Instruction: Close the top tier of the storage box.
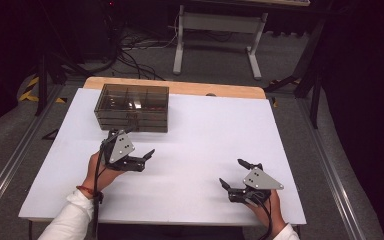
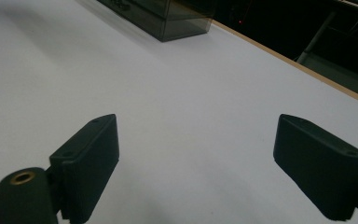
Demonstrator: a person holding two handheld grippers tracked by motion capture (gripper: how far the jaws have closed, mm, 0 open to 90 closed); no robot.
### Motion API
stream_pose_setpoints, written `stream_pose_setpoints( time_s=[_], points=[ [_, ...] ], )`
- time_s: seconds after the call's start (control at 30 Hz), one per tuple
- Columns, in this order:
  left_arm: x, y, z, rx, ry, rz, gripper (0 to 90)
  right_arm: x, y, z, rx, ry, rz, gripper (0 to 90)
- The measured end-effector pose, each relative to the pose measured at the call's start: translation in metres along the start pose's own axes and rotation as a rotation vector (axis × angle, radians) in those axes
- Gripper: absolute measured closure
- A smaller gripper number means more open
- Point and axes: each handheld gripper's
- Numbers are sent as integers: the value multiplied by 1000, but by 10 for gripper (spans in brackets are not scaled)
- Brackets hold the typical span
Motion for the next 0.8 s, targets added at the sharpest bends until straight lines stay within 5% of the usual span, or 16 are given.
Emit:
stream_pose_setpoints(
  time_s=[0.8],
  points=[
    [-20, 16, 10, 1, -57, -46, 79, 1, 2, 0, -1, 2, 12, 148]
  ],
)
Point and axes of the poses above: each handheld gripper's, and its own axes: y roughly backward along the jaws, x roughly out of its top, z roughly to its right, and after that the axes turned 7 degrees about -z, right-handed
